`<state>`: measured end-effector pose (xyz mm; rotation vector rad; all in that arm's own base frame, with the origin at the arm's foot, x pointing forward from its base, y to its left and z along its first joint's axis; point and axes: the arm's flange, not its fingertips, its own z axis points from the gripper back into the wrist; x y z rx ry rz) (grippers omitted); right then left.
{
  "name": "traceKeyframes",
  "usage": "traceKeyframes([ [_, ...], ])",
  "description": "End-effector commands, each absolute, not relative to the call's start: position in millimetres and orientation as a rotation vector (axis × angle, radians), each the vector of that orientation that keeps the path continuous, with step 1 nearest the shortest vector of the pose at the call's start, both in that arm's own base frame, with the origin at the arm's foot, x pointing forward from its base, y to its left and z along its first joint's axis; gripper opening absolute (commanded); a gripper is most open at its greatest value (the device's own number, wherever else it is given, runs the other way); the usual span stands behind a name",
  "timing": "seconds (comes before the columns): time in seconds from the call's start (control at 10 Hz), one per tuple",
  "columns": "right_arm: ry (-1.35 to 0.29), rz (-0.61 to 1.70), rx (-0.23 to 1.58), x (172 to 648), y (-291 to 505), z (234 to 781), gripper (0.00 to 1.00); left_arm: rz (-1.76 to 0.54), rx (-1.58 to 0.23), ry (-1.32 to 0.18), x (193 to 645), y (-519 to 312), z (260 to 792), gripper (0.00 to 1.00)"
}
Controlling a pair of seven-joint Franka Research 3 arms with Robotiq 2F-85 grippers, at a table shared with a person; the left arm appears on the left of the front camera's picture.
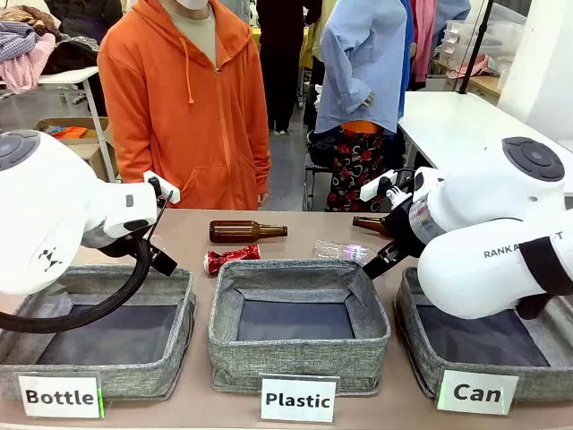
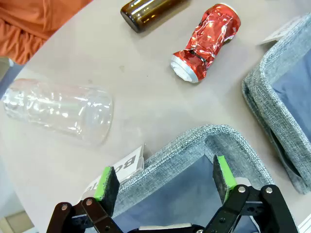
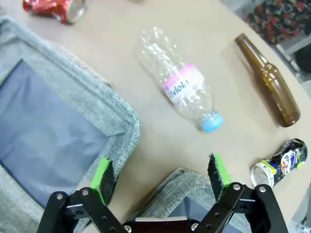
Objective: Sort the can waste into the basket.
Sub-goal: Pick up the can waste from the table and place it in the right Fabric basket.
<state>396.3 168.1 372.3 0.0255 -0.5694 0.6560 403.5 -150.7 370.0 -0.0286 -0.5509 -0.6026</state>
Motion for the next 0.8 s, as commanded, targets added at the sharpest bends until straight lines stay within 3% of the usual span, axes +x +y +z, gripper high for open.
traceKeyframes([
  [0.0,-0.57,0.656,0.026,396.3,168.1,372.3,1.0,-0.603,-0.029,-0.551,403.5,-150.7,370.1,1.0],
  [0.7,-0.57,0.656,0.026,396.3,168.1,372.3,1.0,-0.603,-0.029,-0.551,403.5,-150.7,370.1,1.0],
])
